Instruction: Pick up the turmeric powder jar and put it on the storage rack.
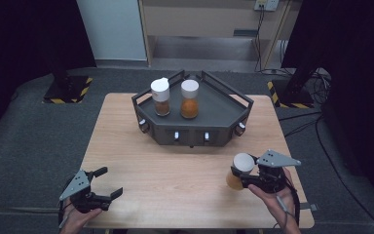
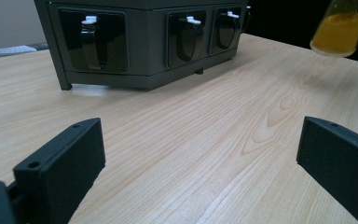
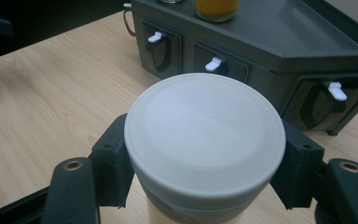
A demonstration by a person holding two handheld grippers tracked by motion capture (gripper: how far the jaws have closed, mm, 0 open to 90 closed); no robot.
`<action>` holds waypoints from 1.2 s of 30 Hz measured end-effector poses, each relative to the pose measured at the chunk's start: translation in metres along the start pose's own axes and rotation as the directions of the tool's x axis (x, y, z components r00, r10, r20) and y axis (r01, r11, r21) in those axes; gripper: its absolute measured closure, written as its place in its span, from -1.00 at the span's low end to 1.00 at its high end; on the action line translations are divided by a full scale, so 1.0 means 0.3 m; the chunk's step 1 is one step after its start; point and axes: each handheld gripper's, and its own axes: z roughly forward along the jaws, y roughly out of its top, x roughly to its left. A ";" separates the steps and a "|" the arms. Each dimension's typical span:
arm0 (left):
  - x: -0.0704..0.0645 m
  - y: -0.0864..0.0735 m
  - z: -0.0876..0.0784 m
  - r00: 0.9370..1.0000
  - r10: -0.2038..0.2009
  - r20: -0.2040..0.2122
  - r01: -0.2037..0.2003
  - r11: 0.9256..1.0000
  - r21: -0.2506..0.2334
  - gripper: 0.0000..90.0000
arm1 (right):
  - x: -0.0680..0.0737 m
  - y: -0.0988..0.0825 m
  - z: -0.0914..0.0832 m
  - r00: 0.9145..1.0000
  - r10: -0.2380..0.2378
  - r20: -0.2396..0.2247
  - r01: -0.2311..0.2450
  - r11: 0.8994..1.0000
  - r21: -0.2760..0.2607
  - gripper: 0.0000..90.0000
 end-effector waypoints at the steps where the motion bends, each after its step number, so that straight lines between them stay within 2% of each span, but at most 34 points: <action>1: 0.000 0.000 0.000 1.000 0.000 0.001 0.000 1.000 0.001 -1.00 | -0.003 0.008 0.003 1.000 -0.001 -0.002 0.001 1.000 -0.002 -0.26; 14: 0.003 -0.002 0.001 1.000 -0.005 0.001 0.005 1.000 0.000 -1.00 | -0.070 0.176 0.043 1.000 -0.006 -0.026 0.006 1.000 -0.001 -0.26; 25: 0.005 -0.002 0.005 1.000 -0.008 0.003 0.008 1.000 0.005 -1.00 | -0.100 0.293 0.073 0.999 -0.020 -0.029 0.020 1.000 -0.017 -0.26; 26: 0.005 -0.002 0.005 1.000 -0.008 0.004 0.008 1.000 0.005 -1.00 | -0.108 0.324 0.085 0.999 -0.017 -0.029 0.017 1.000 -0.018 -0.26; 36: 0.007 -0.004 0.004 1.000 -0.012 0.004 0.012 1.000 0.003 -1.00 | -0.139 0.449 0.147 1.000 -0.020 -0.020 0.020 1.000 -0.018 -0.26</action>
